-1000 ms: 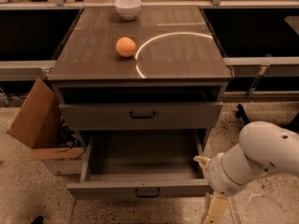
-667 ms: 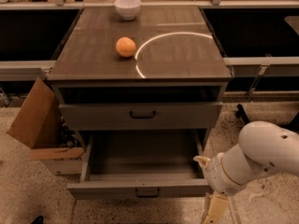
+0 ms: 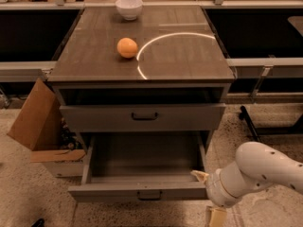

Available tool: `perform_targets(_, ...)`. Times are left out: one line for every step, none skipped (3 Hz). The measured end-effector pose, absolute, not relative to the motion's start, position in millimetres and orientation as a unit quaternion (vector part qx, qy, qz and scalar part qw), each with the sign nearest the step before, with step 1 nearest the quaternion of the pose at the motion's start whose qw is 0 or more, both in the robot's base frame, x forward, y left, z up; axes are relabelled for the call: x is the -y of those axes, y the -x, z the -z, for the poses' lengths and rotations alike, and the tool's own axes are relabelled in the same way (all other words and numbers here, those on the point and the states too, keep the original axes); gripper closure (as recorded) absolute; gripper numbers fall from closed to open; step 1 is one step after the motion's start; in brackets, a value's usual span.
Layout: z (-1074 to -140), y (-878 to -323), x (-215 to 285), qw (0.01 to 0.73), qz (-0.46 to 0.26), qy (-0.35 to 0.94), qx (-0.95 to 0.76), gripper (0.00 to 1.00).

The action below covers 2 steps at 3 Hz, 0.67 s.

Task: Close middle drawer

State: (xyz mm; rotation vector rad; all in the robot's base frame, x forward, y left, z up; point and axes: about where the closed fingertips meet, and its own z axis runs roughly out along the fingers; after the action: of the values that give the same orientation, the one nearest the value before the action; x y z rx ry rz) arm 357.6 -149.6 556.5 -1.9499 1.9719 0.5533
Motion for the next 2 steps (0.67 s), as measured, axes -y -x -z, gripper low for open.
perform_targets(-532,-353,150,0.16,-0.209,0.69,-0.674,0.19)
perform_targets(-506,-352,153,0.155,-0.223,0.69,-0.671,0.42)
